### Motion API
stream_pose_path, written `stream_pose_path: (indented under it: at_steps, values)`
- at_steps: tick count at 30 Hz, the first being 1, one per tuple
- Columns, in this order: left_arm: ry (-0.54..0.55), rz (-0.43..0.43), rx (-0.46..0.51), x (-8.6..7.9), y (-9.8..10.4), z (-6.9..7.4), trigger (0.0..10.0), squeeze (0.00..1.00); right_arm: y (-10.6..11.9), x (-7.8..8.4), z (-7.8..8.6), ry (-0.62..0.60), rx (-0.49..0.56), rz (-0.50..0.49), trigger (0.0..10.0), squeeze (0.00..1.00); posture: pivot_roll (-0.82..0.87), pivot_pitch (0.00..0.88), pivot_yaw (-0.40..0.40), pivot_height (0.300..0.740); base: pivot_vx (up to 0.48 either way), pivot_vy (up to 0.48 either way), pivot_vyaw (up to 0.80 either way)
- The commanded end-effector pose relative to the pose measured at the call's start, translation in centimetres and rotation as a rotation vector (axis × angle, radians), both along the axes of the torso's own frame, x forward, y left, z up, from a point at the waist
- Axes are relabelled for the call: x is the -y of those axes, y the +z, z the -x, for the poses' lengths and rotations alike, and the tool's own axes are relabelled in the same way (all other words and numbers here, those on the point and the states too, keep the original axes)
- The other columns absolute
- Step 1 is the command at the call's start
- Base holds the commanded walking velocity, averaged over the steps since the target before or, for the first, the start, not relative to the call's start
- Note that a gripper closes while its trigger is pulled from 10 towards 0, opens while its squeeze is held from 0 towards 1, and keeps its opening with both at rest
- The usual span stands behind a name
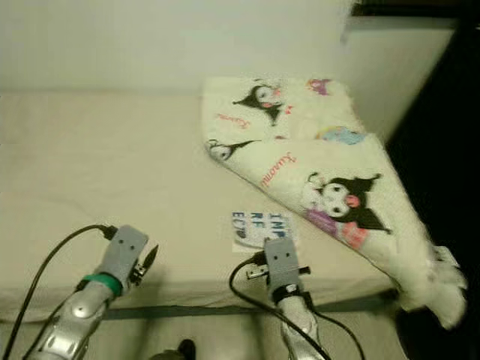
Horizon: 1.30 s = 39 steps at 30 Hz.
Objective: Clean up the room
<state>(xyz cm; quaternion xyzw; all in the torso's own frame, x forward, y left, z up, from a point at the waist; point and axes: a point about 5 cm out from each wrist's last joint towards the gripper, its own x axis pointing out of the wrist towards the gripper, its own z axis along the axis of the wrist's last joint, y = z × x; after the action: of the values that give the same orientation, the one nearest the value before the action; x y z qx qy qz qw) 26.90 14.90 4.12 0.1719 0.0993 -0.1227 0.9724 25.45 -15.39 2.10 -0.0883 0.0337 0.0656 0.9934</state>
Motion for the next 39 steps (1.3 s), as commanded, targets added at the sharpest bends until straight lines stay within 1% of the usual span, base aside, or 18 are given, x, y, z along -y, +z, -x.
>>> stream_pose_path:
  at_steps: [1,5,11,17,23,39]
  values:
    - [-0.007,-0.011,-0.02,0.0,-0.4,0.2,10.0,0.0,-0.4,0.4,0.3,-0.017,-0.02,-0.004,10.0,0.0,-0.09,0.047,0.058,0.735,0.0,0.0,0.79]
    - [-0.011,-0.011,-0.016,0.2,-0.3,0.0,10.0,0.0,-0.3,0.6,0.1,-0.036,-0.013,-0.022,10.0,0.0,-0.09,0.041,0.057,0.735,0.0,0.0,0.19]
    - [-0.015,-0.016,-0.01,0.5,-0.2,-0.3,10.0,0.0,-0.3,0.7,0.0,-0.037,-0.016,-0.022,10.0,0.0,-0.09,0.04,0.056,0.735,0.0,0.0,0.0]
    - [-0.041,-0.001,-0.004,1.2,0.0,-0.5,10.0,0.0,-0.3,0.8,0.0,-0.04,-0.018,-0.019,10.0,0.0,-0.1,0.039,0.059,0.735,0.0,0.0,0.0]
    - [-0.05,-0.014,0.01,1.3,0.2,-0.5,10.0,0.0,-0.4,0.8,0.1,-0.041,-0.018,-0.021,10.0,0.0,-0.1,0.041,0.06,0.735,0.0,0.0,0.0]
    - [-0.049,-0.012,0.013,1.3,0.2,-0.5,10.0,0.0,-0.5,0.8,0.3,-0.041,-0.021,-0.021,10.0,0.0,-0.1,0.043,0.06,0.735,0.0,-0.404,0.0]
